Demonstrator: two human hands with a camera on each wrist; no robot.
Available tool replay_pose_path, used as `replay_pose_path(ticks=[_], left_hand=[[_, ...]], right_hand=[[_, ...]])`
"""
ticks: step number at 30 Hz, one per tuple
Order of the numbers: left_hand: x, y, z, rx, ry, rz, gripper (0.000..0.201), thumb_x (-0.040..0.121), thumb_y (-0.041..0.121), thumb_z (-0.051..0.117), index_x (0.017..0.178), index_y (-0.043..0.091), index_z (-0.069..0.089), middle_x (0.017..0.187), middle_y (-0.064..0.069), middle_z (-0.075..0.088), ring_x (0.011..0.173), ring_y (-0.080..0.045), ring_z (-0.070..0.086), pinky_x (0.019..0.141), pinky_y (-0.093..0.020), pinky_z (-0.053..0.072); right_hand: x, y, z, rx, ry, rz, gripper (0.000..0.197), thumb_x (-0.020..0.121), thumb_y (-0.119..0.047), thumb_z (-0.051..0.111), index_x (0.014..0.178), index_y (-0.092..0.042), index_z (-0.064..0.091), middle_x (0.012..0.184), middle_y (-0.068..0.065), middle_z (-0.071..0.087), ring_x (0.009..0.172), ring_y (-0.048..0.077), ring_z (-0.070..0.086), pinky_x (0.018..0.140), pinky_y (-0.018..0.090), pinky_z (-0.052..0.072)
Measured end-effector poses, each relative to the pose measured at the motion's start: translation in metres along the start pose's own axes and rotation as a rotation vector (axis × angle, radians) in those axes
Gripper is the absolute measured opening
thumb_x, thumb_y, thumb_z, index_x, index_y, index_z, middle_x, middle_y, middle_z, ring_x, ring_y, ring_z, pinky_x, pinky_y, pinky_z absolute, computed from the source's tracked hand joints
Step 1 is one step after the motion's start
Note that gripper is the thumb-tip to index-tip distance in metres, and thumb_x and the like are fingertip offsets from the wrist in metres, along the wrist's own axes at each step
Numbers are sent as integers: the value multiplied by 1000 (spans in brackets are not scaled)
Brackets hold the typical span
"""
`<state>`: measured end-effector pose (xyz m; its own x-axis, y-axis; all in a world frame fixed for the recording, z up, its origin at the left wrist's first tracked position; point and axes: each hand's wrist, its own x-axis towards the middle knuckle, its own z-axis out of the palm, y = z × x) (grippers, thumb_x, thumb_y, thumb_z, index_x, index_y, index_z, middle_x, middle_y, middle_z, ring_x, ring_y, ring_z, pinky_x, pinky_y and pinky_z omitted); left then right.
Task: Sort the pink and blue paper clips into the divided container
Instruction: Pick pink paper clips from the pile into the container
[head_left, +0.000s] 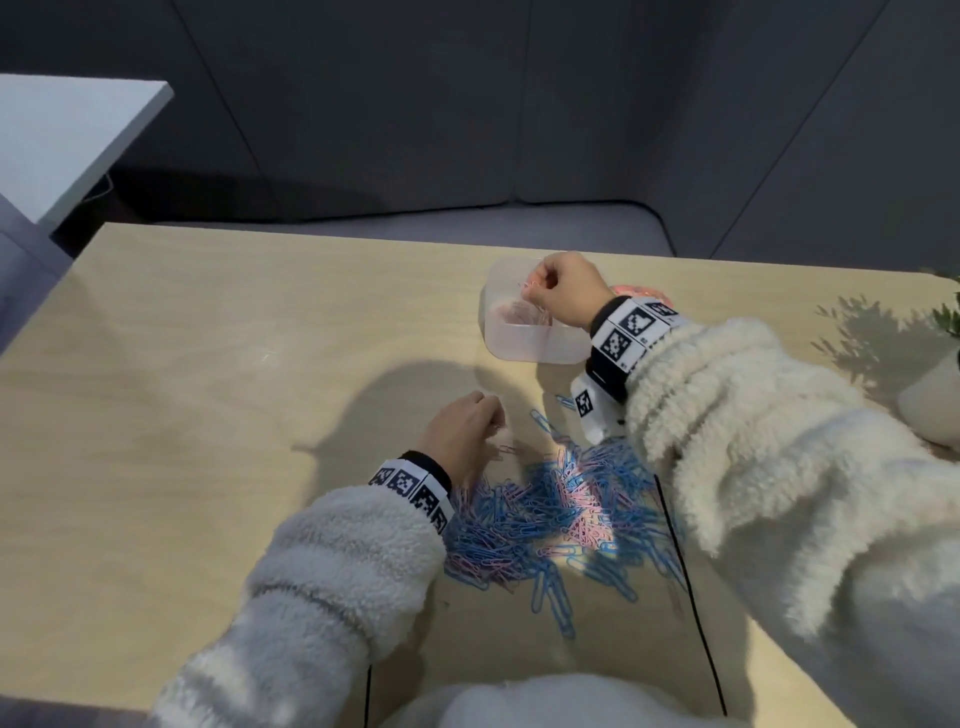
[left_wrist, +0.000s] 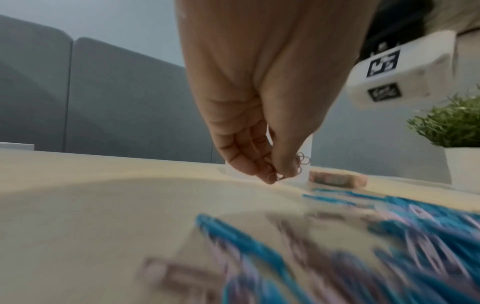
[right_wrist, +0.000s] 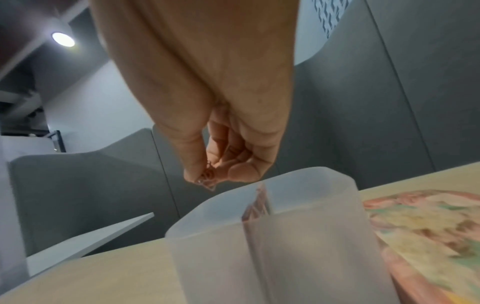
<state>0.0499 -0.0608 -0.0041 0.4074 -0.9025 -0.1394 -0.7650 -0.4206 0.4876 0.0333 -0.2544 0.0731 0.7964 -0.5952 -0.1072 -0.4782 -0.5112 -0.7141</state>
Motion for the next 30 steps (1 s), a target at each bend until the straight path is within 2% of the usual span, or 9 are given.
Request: replay_pose_path(ticks=[4, 7, 11, 14, 17, 20, 25, 27, 30], left_hand=[[25, 5, -29, -85, 208, 23, 12, 90, 5, 50, 95, 3, 61, 98, -15, 63, 87, -28, 58, 73, -28, 40], [52, 15, -53, -91, 345, 57, 13, 84, 6, 54, 89, 4, 66, 90, -16, 65, 85, -30, 60, 75, -33, 44], [90, 22, -76, 11, 181, -69, 20, 86, 15, 52, 91, 10, 70, 100, -12, 69, 96, -31, 60, 82, -36, 47], [104, 23, -76, 56, 121, -84, 25, 90, 14, 45, 95, 4, 67, 105, -18, 69, 100, -35, 61, 86, -41, 49], [90, 20, -72, -54, 166, -60, 35, 91, 20, 39, 112, 4, 63, 118, -18, 66, 110, -34, 58, 93, -39, 45], [50, 2, -64, -127, 289, -52, 30, 93, 17, 46, 118, 8, 61, 122, -13, 64, 115, -28, 56, 99, -34, 41], [-35, -39, -32, -115, 123, -266, 19, 89, 12, 55, 106, 13, 64, 106, -4, 65, 97, -18, 57, 86, -26, 43], [-61, -49, -20, -136, 66, -328, 16, 87, 16, 59, 102, 14, 64, 101, -2, 62, 92, -16, 57, 82, -25, 45], [-85, -54, -7, -152, 22, -335, 20, 82, 17, 65, 101, 12, 62, 96, -2, 57, 88, -17, 55, 83, -29, 47]], right_hand=[[12, 4, 4, -2, 12, 57, 25, 85, -15, 63, 84, 9, 67, 82, 13, 67, 75, 16, 56, 73, 27, 46], [8, 7, 2, 8, 24, 36, 33, 91, -16, 51, 82, 10, 68, 89, 18, 71, 75, 18, 56, 73, 24, 42], [-10, 17, -4, 74, 214, -58, 23, 87, -7, 48, 86, 1, 70, 92, 15, 72, 88, 25, 63, 80, 27, 45], [-30, 26, -1, 104, 270, -89, 21, 87, -6, 47, 90, -5, 68, 91, 12, 71, 85, 24, 63, 79, 31, 48], [-51, 33, 10, 78, 191, -91, 20, 88, -8, 48, 92, -8, 68, 87, 9, 71, 82, 23, 64, 76, 32, 50], [-70, 38, 26, -16, 53, -94, 21, 91, -13, 48, 98, -12, 67, 91, 4, 70, 79, 17, 60, 75, 29, 49], [-97, 26, 75, -269, -369, -136, 24, 87, -11, 46, 96, -11, 68, 102, 8, 70, 95, 25, 62, 82, 32, 48], [-102, 18, 94, -339, -398, -145, 25, 87, -13, 45, 95, -9, 68, 101, 10, 70, 100, 27, 59, 84, 36, 50], [-106, 6, 114, -398, -336, -142, 25, 87, -27, 51, 88, -7, 66, 91, 13, 69, 92, 33, 61, 78, 38, 51]])
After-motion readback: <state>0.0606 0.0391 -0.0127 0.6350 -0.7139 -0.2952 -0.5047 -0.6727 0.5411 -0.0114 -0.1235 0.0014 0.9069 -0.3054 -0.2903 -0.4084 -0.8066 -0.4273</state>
